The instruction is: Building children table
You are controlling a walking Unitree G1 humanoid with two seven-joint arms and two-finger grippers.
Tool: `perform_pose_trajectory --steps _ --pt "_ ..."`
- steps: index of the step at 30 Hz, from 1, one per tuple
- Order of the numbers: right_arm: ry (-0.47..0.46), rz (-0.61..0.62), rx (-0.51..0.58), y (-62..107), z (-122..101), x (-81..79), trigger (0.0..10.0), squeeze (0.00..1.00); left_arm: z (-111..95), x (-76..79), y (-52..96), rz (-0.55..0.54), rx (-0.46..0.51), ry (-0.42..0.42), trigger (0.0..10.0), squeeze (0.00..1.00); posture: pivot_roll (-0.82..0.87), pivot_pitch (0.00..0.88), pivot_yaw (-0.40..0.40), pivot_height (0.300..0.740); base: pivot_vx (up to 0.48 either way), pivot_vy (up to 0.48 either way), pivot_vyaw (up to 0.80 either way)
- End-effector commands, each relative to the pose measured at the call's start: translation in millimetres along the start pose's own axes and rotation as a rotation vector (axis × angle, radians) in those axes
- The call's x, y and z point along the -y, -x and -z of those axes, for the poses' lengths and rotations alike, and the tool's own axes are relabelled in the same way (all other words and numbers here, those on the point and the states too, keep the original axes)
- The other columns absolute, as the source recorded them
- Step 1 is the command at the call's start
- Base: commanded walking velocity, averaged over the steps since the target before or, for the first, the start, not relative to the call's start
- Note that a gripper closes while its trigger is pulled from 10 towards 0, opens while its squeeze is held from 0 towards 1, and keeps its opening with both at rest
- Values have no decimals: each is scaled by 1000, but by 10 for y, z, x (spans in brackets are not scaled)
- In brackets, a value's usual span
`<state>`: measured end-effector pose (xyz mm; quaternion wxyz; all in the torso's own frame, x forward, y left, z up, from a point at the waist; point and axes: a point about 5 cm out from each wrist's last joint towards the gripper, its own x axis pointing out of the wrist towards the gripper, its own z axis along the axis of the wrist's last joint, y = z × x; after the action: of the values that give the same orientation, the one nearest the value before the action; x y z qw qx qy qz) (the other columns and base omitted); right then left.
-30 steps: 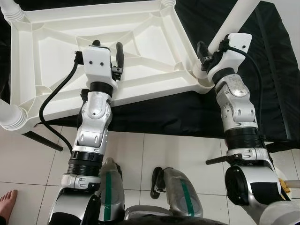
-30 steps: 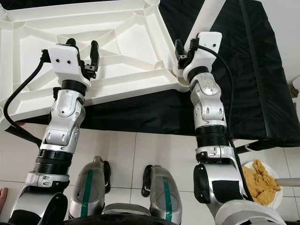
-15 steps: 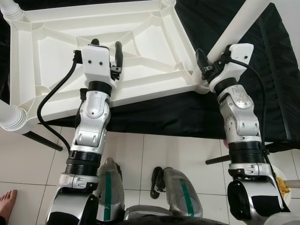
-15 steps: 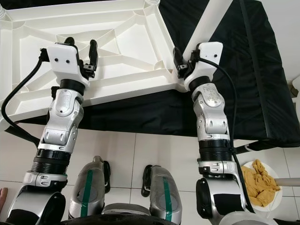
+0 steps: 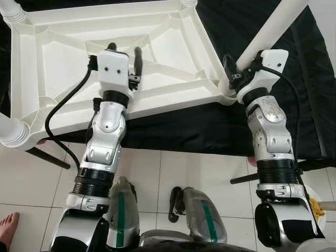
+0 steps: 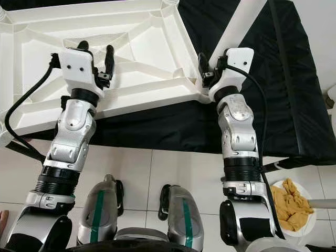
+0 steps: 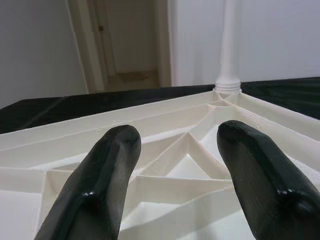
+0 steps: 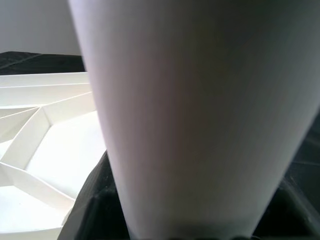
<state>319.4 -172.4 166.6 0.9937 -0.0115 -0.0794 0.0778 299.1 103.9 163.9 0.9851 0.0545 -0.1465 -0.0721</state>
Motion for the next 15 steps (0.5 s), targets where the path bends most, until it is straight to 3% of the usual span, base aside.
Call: perform_pose_trajectory --steps 1,15 --pt "12 19 6 3 -46 71 10000 0 69 89 46 75 -30 -21 10000 0 106 62 -66 740 0 0 0" --pt "28 14 -9 41 -26 101 10000 0 101 12 92 67 -47 -37 10000 0 108 55 -63 740 0 0 0"
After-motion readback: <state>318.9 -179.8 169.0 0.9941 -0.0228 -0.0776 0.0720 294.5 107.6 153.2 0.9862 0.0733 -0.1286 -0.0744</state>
